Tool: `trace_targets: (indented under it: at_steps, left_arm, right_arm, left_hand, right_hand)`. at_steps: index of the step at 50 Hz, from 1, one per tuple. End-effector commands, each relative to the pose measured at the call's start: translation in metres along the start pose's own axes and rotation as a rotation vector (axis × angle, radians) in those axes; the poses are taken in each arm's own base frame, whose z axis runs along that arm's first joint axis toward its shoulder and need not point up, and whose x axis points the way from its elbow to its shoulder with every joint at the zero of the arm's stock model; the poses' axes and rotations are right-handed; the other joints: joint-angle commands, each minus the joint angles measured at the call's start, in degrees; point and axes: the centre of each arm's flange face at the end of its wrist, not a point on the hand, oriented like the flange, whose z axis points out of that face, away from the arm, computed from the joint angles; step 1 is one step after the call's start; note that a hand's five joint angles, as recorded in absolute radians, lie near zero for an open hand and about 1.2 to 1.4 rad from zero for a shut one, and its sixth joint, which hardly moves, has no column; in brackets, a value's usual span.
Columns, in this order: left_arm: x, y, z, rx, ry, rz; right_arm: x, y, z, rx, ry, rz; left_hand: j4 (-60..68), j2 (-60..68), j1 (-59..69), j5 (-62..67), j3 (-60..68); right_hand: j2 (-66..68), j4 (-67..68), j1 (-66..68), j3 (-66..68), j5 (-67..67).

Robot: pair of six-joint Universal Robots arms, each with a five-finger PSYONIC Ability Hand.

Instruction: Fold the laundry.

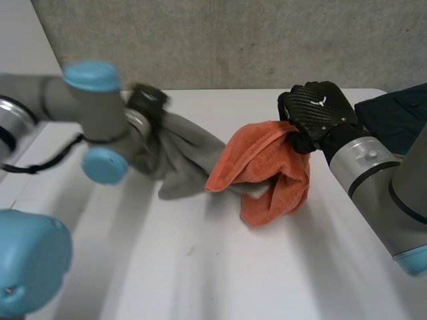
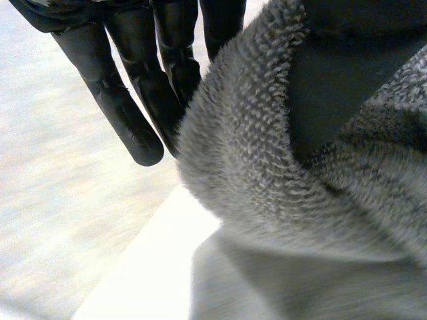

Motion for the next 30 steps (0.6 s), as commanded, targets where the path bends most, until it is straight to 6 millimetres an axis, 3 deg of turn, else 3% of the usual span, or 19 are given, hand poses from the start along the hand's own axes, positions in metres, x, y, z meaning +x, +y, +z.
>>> trace_targets:
  at_steps: [1, 4, 7, 11, 14, 21, 23, 27, 30]
  left_arm:
    - [-0.149, -0.028, -0.001, 0.108, -0.419, -0.088]
    - [-0.198, -0.03, -0.004, 0.173, -0.524, -0.08]
    - [-0.22, -0.02, -0.003, 0.171, -0.551, -0.058]
    - [-0.23, 0.002, 0.005, 0.137, -0.541, -0.042]
    - [-0.227, 0.019, 0.013, 0.114, -0.509, -0.038]
    - [-0.203, 0.082, 0.035, -0.001, -0.426, -0.052]
    - [-0.188, 0.108, 0.041, -0.064, -0.395, -0.052]
    - [-0.163, 0.11, 0.033, -0.138, -0.31, -0.032]
    - [-0.151, 0.098, 0.021, -0.152, -0.241, 0.004]
  right_arm:
    - [-0.007, 0.005, -0.002, -0.023, -0.022, -0.056]
    - [-0.012, 0.004, -0.004, -0.023, -0.035, -0.065]
    - [-0.015, 0.004, -0.005, -0.025, -0.045, -0.069]
    - [-0.022, 0.008, -0.006, -0.035, -0.066, -0.078]
    - [-0.024, 0.009, -0.006, -0.041, -0.071, -0.086]
    - [-0.032, 0.015, -0.009, -0.072, -0.099, -0.104]
    - [-0.035, 0.017, -0.009, -0.078, -0.109, -0.106]
    - [-0.04, 0.018, -0.01, -0.078, -0.123, -0.108]
    - [-0.045, 0.019, -0.01, -0.078, -0.14, -0.103]
  left_hand:
    - [11.4, 12.0, 14.2, 15.5, 12.3]
    - [11.4, 12.0, 14.2, 15.5, 12.3]
    - [11.4, 12.0, 14.2, 15.5, 12.3]
    - [11.4, 12.0, 14.2, 15.5, 12.3]
    - [11.4, 12.0, 14.2, 15.5, 12.3]
    - [8.4, 9.0, 11.2, 12.6, 9.3]
    - [-55.2, -54.6, -52.5, -51.1, -54.3]
    - [-58.6, -58.0, -55.8, -54.5, -57.7]
    - [-58.6, -58.0, -55.8, -54.5, -57.7]
  right_hand:
    - [12.6, 11.6, 16.5, 12.1, 12.6]
    - [12.6, 11.6, 16.5, 12.1, 12.6]
    - [12.6, 11.6, 16.5, 12.1, 12.6]
    - [12.6, 11.6, 16.5, 12.1, 12.6]
    - [12.6, 11.6, 16.5, 12.1, 12.6]
    - [12.6, 11.6, 16.5, 12.1, 12.6]
    - [12.6, 11.6, 16.5, 12.1, 12.6]
    - [12.6, 11.6, 16.5, 12.1, 12.6]
    - [12.6, 11.6, 16.5, 12.1, 12.6]
